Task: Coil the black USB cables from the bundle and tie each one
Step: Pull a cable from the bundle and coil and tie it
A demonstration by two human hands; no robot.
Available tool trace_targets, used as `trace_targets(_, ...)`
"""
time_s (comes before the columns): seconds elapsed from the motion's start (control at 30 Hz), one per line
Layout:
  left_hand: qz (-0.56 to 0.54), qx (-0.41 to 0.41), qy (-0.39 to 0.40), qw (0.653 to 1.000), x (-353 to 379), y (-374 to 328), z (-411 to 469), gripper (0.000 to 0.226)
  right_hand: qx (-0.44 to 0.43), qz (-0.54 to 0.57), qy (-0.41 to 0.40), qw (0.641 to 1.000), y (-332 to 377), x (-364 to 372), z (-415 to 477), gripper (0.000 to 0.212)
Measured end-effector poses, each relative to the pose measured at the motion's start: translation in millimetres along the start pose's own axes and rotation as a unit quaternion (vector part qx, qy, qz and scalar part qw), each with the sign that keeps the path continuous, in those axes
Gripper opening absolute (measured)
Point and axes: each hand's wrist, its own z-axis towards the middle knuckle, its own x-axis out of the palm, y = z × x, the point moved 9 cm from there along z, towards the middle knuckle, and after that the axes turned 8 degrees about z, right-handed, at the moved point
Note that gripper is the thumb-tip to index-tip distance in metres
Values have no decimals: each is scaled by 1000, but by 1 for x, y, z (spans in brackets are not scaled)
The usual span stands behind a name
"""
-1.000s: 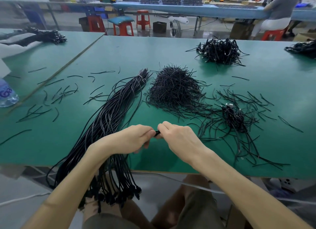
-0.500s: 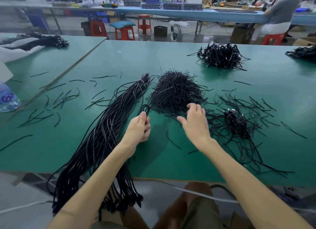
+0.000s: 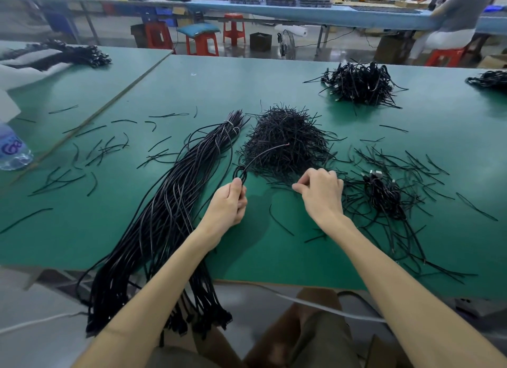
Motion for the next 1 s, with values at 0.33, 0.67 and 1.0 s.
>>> trace_targets(0.33,7,8,2,1000,0,1,0,39,-53,91,-21,994,15,-10,-8,9)
trace_targets(0.67,31,30,0,999,1,-3,-1,39,-15,128,-20,991,8,-10,-9,6)
trace_targets(1.0,20,27,-1,999,0,-2,-1,40,-98,9,-14,995,37,-10,-19,8)
